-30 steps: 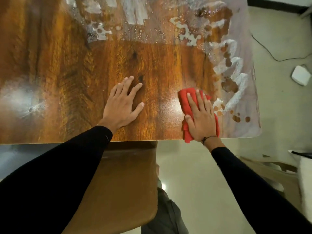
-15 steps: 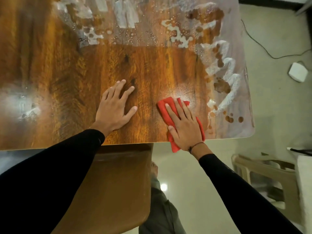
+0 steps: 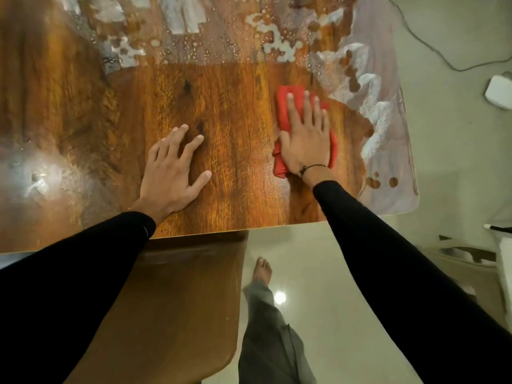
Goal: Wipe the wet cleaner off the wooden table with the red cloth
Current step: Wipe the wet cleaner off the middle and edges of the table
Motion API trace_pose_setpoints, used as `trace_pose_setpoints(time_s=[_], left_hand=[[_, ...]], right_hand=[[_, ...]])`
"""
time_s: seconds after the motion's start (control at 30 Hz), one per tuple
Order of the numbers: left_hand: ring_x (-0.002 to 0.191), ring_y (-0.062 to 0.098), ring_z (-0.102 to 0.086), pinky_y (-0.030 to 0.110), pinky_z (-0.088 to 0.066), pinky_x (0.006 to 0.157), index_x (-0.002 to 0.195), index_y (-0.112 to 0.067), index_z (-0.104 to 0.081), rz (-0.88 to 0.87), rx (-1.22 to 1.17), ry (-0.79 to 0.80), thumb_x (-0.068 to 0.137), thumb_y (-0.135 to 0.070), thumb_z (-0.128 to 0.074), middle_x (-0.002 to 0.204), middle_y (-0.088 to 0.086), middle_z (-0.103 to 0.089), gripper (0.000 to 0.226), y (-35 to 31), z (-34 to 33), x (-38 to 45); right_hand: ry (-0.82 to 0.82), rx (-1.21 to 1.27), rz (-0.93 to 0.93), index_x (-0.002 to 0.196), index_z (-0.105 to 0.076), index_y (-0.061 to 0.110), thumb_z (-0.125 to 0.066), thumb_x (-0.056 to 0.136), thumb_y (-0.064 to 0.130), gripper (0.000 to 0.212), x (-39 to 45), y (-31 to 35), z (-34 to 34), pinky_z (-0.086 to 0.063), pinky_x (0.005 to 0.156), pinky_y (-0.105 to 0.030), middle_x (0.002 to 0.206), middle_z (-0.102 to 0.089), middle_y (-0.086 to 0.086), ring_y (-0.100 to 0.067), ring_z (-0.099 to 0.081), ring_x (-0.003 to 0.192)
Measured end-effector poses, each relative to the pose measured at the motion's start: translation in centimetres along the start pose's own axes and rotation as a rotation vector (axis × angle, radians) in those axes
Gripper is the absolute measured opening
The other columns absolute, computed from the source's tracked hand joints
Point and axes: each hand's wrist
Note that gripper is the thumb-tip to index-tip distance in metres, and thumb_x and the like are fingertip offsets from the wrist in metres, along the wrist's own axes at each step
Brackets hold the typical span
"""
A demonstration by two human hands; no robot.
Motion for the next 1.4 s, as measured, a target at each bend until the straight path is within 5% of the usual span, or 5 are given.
trace_pose_setpoints(time_s=[0.23, 0.6, 1.0, 1.17, 1.4], left_hand=[[0.161, 0.041, -0.032, 0.058, -0.028, 0.130, 0.161, -0.009, -0.042, -0.011, 0.007, 0.058, 0.101, -0.071, -0.040, 0.175, 0.022, -0.029, 0.086, -4.6, 1.2, 2.3], [0.167, 0.033, -0.020, 0.051, -0.012, 0.136, 0.172, -0.024, -0.027, -0.160, -0.004, -0.008, 0.103, -0.075, -0.040, 0.180, 0.014, -0.018, 0.087, -7.9, -1.8, 5.5], [0.168, 0.032, -0.020, 0.054, -0.017, 0.136, 0.172, -0.027, -0.027, -0.124, -0.001, 0.027, 0.101, -0.077, -0.040, 0.181, 0.010, -0.017, 0.088, -7.8, -2.1, 5.4], [0.168, 0.032, -0.020, 0.054, -0.017, 0.136, 0.173, -0.025, -0.028, -0.130, -0.029, 0.030, 0.102, -0.078, -0.039, 0.181, 0.011, -0.019, 0.089, -8.1, -2.1, 5.8], [0.167, 0.033, -0.023, 0.054, -0.020, 0.135, 0.171, -0.023, -0.031, -0.140, -0.021, -0.040, 0.102, -0.076, -0.042, 0.179, 0.011, -0.022, 0.088, -7.5, -3.5, 5.5]], right_hand=[[0.072, 0.042, 0.265, 0.180, -0.010, 0.026, -0.040, 0.108, 0.043, 0.080, -7.9, 0.5, -0.7, -0.009, 0.140, -0.055, 0.187, -0.005, -0.012, -0.035, -0.005, 0.173], [0.010, 0.067, -0.206, 0.179, -0.011, 0.024, -0.031, 0.101, 0.045, 0.083, -1.7, -9.9, 1.8, -0.008, 0.139, -0.060, 0.186, -0.008, -0.015, -0.036, -0.007, 0.173], [0.094, 0.008, 0.362, 0.179, -0.010, 0.025, -0.038, 0.107, 0.042, 0.079, -2.5, -6.8, 0.9, -0.011, 0.140, -0.056, 0.186, -0.008, -0.013, -0.035, -0.007, 0.173], [0.070, 0.020, 0.179, 0.180, -0.004, 0.029, -0.041, 0.105, 0.040, 0.084, -3.1, -12.2, 1.2, 0.008, 0.139, -0.046, 0.187, 0.002, -0.005, -0.027, 0.002, 0.174], [0.048, 0.049, -0.027, 0.179, -0.006, 0.025, -0.029, 0.103, 0.045, 0.083, 7.2, -8.1, 1.9, -0.007, 0.140, -0.057, 0.186, -0.005, -0.014, -0.035, -0.005, 0.173]])
Point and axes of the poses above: each hand's wrist, its own x-axis towards the middle knuckle, its own z-axis out of the back of the hand, y = z × x
